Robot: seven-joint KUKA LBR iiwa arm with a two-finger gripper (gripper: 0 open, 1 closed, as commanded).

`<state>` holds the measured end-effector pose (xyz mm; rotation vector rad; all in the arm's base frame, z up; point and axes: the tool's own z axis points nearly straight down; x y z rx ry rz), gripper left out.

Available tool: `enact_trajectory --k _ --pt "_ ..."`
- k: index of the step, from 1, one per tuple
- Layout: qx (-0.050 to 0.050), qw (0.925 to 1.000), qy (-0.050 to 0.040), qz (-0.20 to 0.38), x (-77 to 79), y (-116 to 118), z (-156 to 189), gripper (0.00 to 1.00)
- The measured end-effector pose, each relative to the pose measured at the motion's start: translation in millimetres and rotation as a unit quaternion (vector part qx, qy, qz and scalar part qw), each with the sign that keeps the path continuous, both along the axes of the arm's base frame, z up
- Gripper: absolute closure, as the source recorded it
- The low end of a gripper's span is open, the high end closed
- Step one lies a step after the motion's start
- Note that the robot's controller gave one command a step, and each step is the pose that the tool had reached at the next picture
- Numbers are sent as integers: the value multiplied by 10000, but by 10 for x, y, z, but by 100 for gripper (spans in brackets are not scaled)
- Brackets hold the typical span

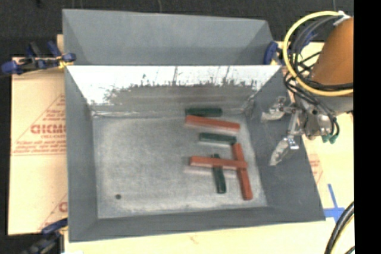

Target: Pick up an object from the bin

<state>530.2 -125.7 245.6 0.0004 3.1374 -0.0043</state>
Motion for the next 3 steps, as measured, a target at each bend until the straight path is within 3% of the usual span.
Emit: enact_trajectory --k 1,2,3 --pt "-6 9994 -25 351 -30 25 -371 0" --pt "10 9999 -20 143 -179 90 -1043 0" --pt "9 9980 27 629 -192 78 -1326 0"
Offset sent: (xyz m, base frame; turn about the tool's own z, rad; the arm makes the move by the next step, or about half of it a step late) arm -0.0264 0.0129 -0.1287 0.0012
